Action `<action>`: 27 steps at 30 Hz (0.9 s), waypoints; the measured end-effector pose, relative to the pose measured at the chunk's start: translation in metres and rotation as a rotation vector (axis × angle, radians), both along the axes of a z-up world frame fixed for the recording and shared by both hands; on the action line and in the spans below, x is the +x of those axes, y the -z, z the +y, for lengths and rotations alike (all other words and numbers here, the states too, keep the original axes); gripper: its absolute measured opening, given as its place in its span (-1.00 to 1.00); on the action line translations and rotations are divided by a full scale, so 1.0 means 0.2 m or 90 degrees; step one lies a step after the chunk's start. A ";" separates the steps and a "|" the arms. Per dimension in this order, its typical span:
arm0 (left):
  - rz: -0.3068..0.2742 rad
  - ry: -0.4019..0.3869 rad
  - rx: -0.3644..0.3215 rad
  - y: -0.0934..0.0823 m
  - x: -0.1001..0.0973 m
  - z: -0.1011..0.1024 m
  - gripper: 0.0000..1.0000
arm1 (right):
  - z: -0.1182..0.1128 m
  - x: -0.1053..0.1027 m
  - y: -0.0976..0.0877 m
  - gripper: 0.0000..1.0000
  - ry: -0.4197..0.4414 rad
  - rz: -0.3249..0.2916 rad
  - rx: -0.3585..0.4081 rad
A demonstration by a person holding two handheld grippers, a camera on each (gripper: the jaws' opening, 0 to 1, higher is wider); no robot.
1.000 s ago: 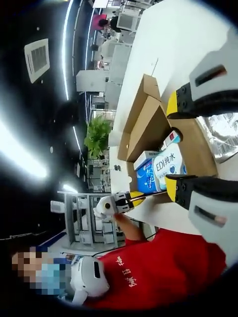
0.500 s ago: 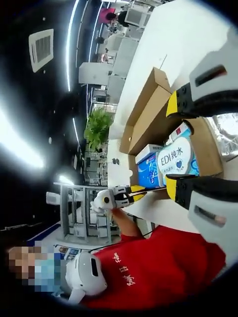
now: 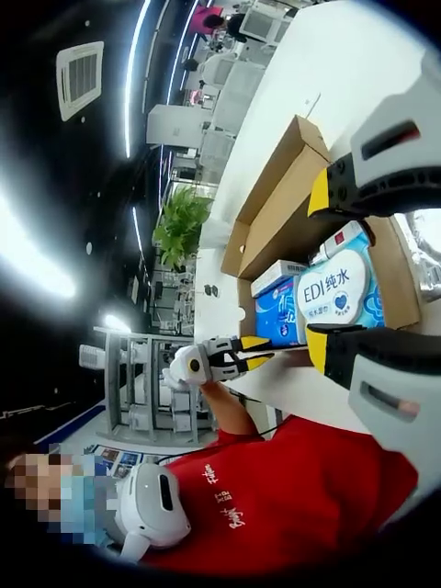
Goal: Operate the shoe box by opening the lid, removing the specified soft item, and placing it in the target area until the item is outside and the box remains undamaged.
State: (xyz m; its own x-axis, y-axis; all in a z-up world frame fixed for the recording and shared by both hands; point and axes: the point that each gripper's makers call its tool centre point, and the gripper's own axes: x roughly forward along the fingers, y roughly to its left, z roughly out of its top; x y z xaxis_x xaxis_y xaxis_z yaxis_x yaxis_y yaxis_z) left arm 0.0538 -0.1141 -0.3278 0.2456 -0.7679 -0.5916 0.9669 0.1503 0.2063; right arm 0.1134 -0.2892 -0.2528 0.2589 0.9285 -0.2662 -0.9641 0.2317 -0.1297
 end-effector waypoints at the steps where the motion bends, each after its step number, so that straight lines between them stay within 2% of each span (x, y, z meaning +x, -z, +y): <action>1: -0.004 -0.002 0.004 0.00 0.00 0.00 -0.75 | 0.00 0.00 -0.01 -0.09 -0.001 -0.004 -0.004; 6: 0.007 -0.009 0.001 0.01 0.00 0.00 -0.70 | 0.02 0.02 -0.03 -0.07 -0.009 -0.009 -0.018; 13: 0.006 -0.012 0.006 0.01 0.01 0.00 -0.75 | 0.02 0.00 0.01 -0.07 -0.022 -0.011 -0.048; 18: -0.013 -0.009 0.018 0.01 0.01 0.01 -0.77 | 0.04 -0.02 0.03 -0.08 -0.031 -0.013 -0.062; 23: -0.051 0.003 0.022 0.01 0.01 0.02 -0.73 | 0.08 -0.02 0.08 -0.07 -0.052 -0.010 -0.094; 25: -0.048 -0.009 0.026 0.00 0.01 0.03 -0.71 | 0.10 -0.02 0.10 -0.07 -0.060 -0.008 -0.114; 27: -0.026 -0.024 0.031 0.00 0.01 0.04 -0.72 | 0.11 -0.03 0.12 -0.07 -0.076 -0.016 -0.142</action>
